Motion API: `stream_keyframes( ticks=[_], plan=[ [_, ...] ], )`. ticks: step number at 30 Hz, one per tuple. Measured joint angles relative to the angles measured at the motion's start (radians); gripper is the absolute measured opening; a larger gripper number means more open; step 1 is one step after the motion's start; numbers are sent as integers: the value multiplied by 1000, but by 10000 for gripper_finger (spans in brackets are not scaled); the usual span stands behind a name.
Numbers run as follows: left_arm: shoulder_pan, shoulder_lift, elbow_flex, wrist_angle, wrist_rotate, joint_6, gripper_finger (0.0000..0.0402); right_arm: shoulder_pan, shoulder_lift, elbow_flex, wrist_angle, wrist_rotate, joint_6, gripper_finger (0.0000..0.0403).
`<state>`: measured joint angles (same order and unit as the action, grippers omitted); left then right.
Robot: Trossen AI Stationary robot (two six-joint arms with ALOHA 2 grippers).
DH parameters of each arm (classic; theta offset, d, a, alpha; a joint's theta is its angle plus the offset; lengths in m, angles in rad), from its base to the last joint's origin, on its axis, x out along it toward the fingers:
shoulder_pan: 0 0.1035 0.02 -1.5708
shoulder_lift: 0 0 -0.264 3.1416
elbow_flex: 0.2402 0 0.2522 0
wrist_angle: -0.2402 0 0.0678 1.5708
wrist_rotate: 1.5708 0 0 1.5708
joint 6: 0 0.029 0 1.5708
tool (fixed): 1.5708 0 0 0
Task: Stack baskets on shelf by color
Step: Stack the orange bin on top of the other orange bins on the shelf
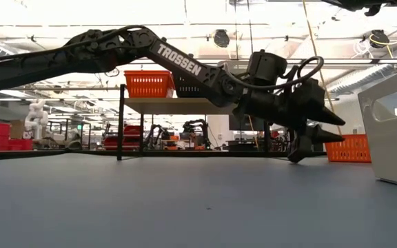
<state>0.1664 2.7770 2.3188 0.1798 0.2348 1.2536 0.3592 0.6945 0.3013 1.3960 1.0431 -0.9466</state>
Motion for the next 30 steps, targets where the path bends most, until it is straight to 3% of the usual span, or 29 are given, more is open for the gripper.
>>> stream_keyframes(
  ticks=[12,30],
  plan=[
    [30,1,0,-47,-45,-236,186,-1,0,1,0,0,0,109],
    [18,2,0,-55,-37,-179,186,0,24,16,-1,2,-8,109]
  ],
)
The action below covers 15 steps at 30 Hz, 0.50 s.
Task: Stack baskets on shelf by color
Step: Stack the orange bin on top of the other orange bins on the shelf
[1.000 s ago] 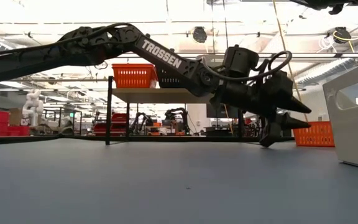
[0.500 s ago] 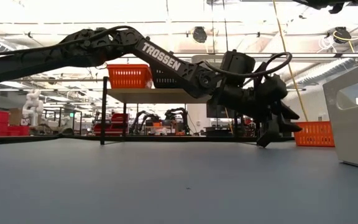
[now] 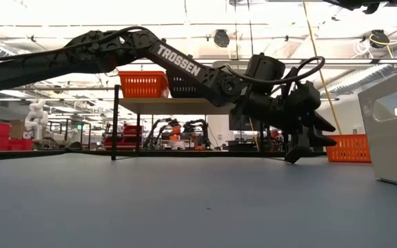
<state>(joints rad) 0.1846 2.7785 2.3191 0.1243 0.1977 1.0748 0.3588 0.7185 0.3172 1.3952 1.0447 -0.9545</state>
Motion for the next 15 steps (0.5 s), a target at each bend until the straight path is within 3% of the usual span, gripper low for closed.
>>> stream_keyframes(
  ticks=[8,15],
  plan=[
    [-28,0,1,-13,3,37,134,0,0,0,0,0,-7,109],
    [-17,0,-1,19,-44,-62,101,0,0,0,0,0,-8,109]
  ],
)
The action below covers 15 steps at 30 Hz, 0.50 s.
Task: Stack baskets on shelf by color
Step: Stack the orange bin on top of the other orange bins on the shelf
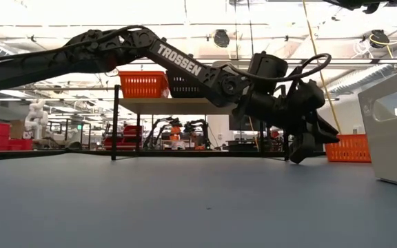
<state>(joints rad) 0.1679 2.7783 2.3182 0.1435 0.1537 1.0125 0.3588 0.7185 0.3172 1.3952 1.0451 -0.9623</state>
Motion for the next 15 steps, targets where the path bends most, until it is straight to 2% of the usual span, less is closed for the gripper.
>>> stream_keyframes(
  ticks=[4,11,15],
  plan=[
    [1,2,-1,52,-2,2,126,0,0,0,0,0,0,109],
    [8,2,-1,67,77,6,184,0,0,0,0,0,0,109],
    [25,2,-1,68,75,-15,191,0,0,0,0,0,5,109]
  ],
)
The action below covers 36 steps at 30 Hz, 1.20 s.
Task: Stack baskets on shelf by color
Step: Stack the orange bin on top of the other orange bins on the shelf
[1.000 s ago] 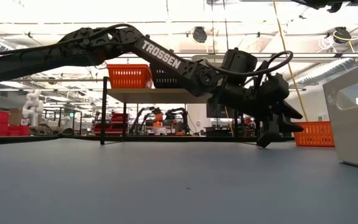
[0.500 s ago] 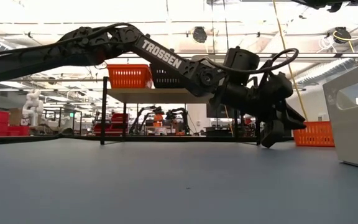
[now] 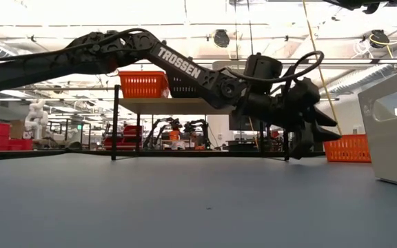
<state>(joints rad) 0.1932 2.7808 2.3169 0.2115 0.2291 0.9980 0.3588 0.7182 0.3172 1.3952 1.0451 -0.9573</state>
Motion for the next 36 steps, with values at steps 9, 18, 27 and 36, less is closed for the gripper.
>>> stream_keyframes(
  ticks=[9,18,27,36],
  plan=[
    [18,0,0,-16,24,-26,149,0,0,0,1,-2,31,109],
    [12,21,7,-71,-14,25,110,0,0,2,0,-5,55,109],
    [5,30,20,-32,-25,0,74,0,0,2,0,-2,40,109],
    [-4,27,23,-105,-29,7,9,0,0,2,0,-1,21,109]
  ],
)
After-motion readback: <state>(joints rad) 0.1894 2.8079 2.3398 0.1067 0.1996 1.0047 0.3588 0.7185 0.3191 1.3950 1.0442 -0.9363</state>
